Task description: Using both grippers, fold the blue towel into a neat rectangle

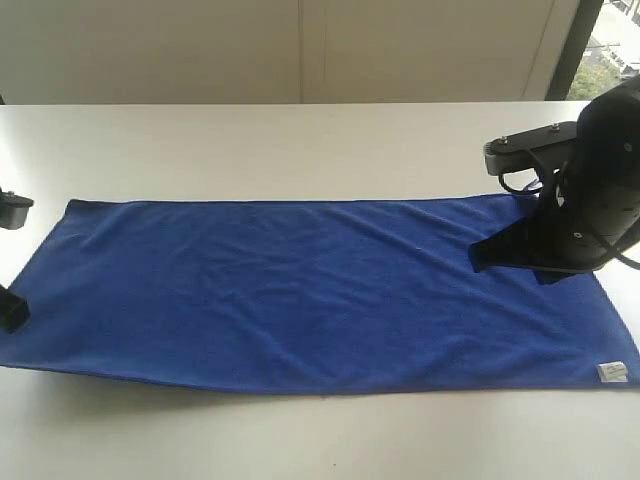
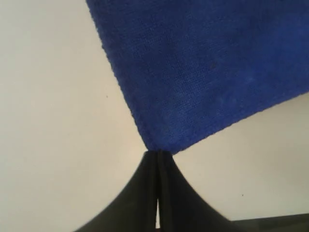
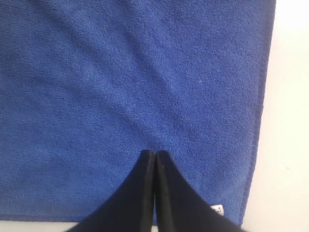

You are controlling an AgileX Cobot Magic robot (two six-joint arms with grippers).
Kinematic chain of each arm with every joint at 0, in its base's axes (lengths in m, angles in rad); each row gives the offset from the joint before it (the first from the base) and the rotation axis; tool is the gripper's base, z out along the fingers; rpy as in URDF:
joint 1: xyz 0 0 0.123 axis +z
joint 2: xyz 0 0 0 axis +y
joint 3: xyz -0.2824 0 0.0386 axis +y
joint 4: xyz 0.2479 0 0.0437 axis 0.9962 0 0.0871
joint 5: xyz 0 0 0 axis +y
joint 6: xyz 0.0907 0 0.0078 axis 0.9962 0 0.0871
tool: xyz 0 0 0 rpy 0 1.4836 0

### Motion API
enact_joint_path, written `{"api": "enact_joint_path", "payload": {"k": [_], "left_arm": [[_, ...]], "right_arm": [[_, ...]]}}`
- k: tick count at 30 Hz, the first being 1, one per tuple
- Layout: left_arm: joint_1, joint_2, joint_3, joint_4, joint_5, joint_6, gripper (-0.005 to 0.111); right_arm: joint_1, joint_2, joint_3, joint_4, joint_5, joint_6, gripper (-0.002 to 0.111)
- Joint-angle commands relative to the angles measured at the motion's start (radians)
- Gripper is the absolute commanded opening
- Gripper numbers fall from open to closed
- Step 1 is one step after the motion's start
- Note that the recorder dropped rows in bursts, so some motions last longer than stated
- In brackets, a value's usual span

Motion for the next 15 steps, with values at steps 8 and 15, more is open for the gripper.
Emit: {"api": "enact_joint_path", "payload": {"k": [8,15], "left_arm": [[0.001,-0.006,0.073,0.004,-0.059,-0.001,0.006],[0.001,-0.004,0.073,0.004,-0.076,-0.001,0.051]], "right_arm": [[0.0,0.001,-0.003,0.005,-0.003,-0.003,0.0],[0.0,0.001,-0.003,0.006,-0.003,-0.003,0.0]]}}
